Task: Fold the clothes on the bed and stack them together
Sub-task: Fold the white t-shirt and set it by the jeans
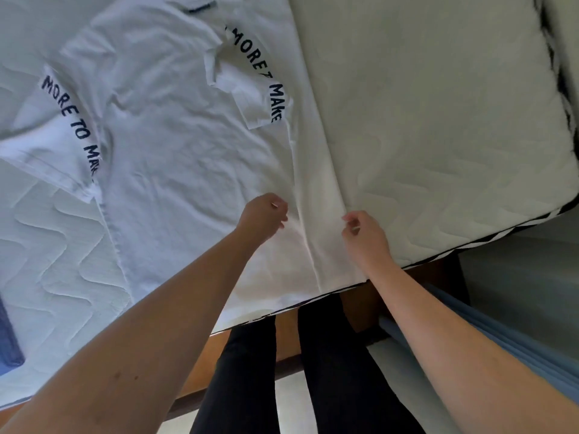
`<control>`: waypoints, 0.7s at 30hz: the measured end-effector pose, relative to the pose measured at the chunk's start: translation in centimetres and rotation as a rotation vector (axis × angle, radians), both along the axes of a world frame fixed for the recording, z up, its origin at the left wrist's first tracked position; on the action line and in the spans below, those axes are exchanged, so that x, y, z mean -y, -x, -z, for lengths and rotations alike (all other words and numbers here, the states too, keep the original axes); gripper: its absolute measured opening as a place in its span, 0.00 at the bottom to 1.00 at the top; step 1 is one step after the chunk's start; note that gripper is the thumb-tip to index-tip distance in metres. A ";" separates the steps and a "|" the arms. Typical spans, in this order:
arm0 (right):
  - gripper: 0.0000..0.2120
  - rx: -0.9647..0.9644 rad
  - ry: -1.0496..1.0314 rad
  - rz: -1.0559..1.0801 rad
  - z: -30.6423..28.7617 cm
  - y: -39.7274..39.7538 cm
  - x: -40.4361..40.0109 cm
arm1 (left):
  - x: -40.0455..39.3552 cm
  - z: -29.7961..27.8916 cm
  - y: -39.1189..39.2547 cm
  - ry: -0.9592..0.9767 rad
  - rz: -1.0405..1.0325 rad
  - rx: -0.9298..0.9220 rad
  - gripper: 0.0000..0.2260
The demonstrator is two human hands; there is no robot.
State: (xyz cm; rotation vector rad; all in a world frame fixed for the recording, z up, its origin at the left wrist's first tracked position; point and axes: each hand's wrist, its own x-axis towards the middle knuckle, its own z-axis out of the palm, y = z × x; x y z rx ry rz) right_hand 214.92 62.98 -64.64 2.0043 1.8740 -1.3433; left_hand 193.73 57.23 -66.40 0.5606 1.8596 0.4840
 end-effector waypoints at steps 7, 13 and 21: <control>0.15 -0.122 -0.078 -0.084 0.4 6.5 -2.7 | -3.5 -0.6 3.9 -0.168 -0.335 0.198 0.10; 0.19 -0.104 -0.147 0.018 2.3 10.3 -7.8 | -9.0 0.9 3.4 -0.091 -0.256 0.192 0.17; 0.15 -0.036 -0.006 -0.106 3.3 10.2 -13.5 | -11.9 1.3 2.1 0.019 -0.299 0.069 0.07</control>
